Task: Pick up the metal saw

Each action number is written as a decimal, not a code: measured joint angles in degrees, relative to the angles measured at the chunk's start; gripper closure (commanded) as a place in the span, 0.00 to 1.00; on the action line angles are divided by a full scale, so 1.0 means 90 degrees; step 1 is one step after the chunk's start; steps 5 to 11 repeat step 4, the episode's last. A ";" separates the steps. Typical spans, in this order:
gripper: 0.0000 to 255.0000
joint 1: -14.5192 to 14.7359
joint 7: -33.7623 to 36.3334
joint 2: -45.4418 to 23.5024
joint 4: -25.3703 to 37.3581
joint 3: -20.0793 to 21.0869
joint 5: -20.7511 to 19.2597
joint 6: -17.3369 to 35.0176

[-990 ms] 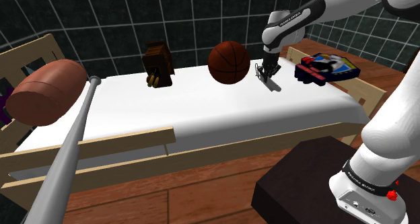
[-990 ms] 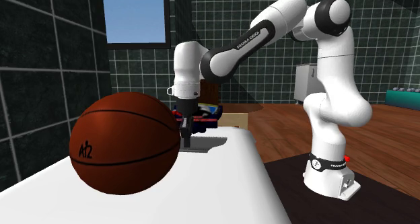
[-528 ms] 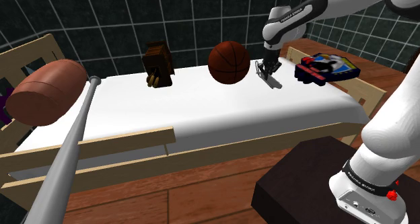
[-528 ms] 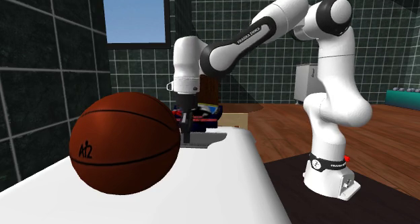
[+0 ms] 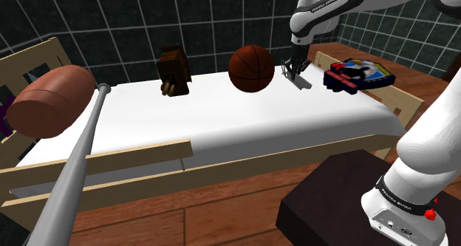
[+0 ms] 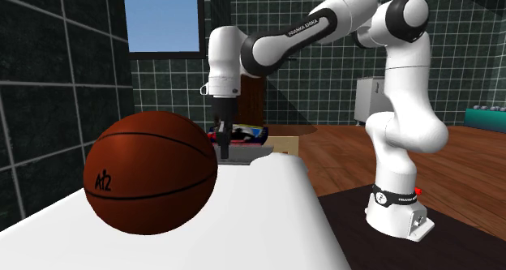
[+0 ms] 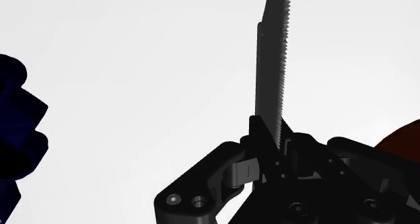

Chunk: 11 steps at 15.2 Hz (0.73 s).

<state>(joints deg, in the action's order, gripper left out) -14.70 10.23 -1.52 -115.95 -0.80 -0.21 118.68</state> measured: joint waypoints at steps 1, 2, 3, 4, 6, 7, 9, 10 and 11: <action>1.00 0.0003 0.0006 0.0014 0.0058 0.0003 0.0000 -0.0071; 1.00 0.0005 0.0009 0.0052 0.0121 0.0004 -0.0002 -0.0173; 1.00 0.0006 0.0010 0.0083 0.0187 0.0005 -0.0001 -0.0269; 1.00 0.0005 0.0009 0.0107 0.0210 0.0005 -0.0002 -0.0315; 1.00 0.0005 0.0009 0.0107 0.0210 0.0005 -0.0002 -0.0315; 1.00 0.0005 0.0009 0.0107 0.0210 0.0005 -0.0002 -0.0315; 1.00 0.0005 0.0009 0.0107 0.0210 0.0005 -0.0002 -0.0315; 1.00 0.0005 0.0009 0.0107 0.0210 0.0005 -0.0002 -0.0315; 1.00 0.0005 0.0009 0.0107 0.0210 0.0005 -0.0002 -0.0315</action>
